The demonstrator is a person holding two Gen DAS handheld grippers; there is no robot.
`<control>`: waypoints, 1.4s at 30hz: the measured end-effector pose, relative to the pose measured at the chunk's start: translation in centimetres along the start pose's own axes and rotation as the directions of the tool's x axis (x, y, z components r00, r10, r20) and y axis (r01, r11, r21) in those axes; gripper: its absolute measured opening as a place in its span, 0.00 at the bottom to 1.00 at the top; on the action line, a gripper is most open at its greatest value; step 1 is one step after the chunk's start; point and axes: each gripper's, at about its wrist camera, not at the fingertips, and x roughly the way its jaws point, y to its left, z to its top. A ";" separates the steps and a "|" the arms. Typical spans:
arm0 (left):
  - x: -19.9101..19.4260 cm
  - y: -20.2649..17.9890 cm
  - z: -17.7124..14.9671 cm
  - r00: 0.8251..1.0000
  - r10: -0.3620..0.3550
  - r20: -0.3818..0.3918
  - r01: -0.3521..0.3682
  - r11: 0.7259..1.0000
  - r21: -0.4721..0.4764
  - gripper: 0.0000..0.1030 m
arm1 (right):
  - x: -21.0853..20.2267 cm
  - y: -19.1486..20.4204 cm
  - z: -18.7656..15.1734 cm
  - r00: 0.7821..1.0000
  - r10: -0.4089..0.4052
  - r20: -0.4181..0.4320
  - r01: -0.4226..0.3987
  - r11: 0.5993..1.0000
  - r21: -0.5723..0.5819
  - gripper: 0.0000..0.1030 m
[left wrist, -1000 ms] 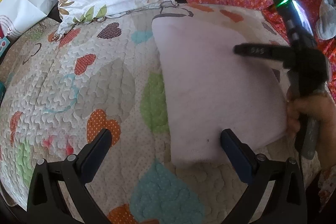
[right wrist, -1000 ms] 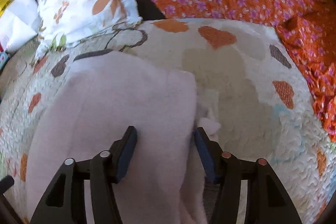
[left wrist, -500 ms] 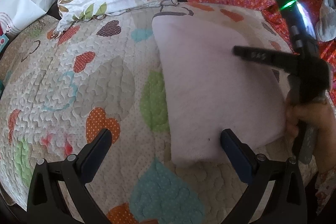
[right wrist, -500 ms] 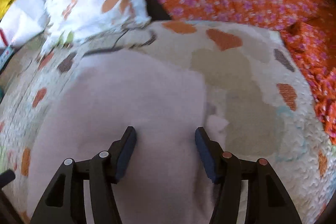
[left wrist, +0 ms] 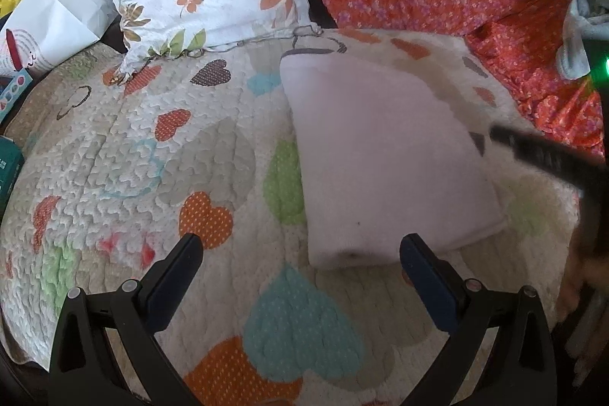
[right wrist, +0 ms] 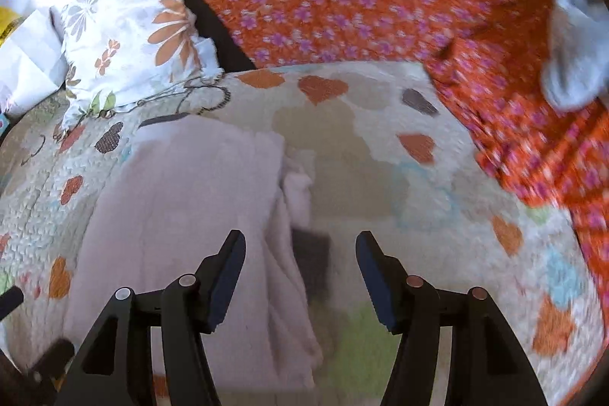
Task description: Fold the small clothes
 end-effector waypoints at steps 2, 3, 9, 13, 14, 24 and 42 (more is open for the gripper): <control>-0.4 0.0 -0.4 1.000 -0.002 0.001 0.002 1.000 0.001 1.00 | -0.3 -0.8 -1.9 0.999 0.007 -0.044 -0.005 0.999 0.040 0.63; -0.6 0.0 -0.6 1.000 -0.004 -0.001 0.004 1.000 -0.001 1.00 | -0.2 -1.1 -2.5 0.998 0.008 -0.063 -0.005 0.999 0.051 0.63; -1.4 0.3 -1.2 1.000 -0.006 0.003 0.006 1.000 -0.016 1.00 | 0.4 -1.8 -5.9 0.989 0.009 -0.145 0.001 0.998 0.070 0.63; -1.6 0.5 -1.5 1.000 -0.005 0.004 0.005 1.000 -0.028 1.00 | -0.2 -1.1 -6.6 0.993 -0.004 -0.120 0.010 0.999 0.049 0.63; -1.6 0.6 -1.5 1.000 -0.006 0.002 0.006 1.000 -0.031 1.00 | -0.3 -0.9 -6.6 0.993 -0.006 -0.115 0.011 0.999 0.043 0.63; -0.5 0.6 -1.4 1.000 -0.020 -0.015 0.019 0.999 -0.041 1.00 | -2.5 -0.2 -7.3 0.999 -0.033 -0.009 0.034 0.999 0.026 0.63; 0.6 -0.4 -2.8 0.998 -0.029 -0.047 0.027 0.999 -0.038 1.00 | -3.8 3.0 -10.5 0.997 -0.074 0.000 0.074 0.993 -0.093 0.63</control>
